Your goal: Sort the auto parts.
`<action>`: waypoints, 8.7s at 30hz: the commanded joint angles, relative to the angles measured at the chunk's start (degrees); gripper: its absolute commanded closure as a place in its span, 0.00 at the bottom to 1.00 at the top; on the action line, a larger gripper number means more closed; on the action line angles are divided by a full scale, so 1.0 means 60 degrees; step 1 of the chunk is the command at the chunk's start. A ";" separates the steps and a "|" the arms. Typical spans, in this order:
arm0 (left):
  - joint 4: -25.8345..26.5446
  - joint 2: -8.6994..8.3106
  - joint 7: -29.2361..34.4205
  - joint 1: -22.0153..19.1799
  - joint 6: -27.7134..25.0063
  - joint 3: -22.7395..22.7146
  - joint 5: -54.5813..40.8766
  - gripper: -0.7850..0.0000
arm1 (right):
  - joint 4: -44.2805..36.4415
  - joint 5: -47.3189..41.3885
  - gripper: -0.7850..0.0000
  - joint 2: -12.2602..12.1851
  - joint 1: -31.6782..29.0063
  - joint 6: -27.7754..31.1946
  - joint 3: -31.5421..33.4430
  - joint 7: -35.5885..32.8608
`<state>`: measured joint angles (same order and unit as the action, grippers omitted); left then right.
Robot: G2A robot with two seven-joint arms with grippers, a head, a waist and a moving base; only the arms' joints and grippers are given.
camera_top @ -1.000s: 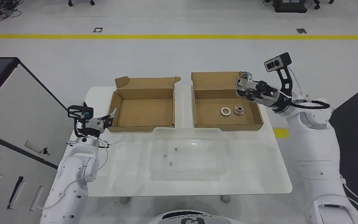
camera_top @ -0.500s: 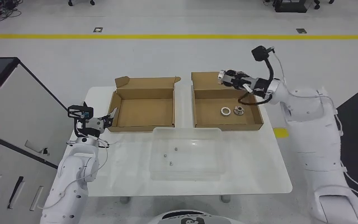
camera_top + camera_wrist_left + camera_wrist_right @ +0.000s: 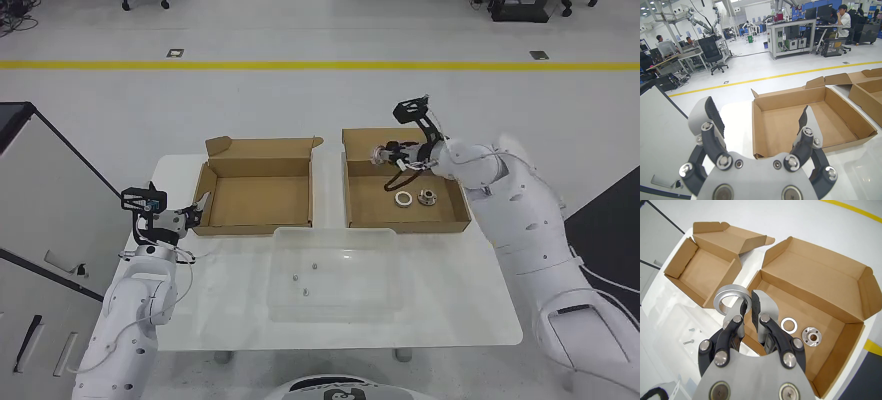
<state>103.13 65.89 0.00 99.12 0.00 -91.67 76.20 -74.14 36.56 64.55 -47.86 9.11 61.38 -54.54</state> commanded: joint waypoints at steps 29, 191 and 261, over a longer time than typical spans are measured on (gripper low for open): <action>0.0000 0.0000 0.0000 0.0000 0.0000 0.0000 0.0000 0.00 | 0.4465 0.1727 1.00 0.1362 0.1825 -0.0278 -0.3304 0.0348; 0.2471 -0.0359 1.4546 -0.5832 -0.2836 0.6901 -0.2956 0.00 | -0.0860 -0.8793 0.00 -0.0503 -0.3498 0.2722 0.5129 -0.4050; 0.0720 -0.0905 1.4667 -1.1045 -0.1751 1.3105 -0.6617 0.35 | -0.0860 -0.8793 0.00 -0.0503 -0.3498 0.2722 0.5129 -0.4050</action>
<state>107.98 60.25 88.00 32.80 -10.36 -13.15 36.79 -79.30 -16.20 61.53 -68.85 25.44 92.15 -78.84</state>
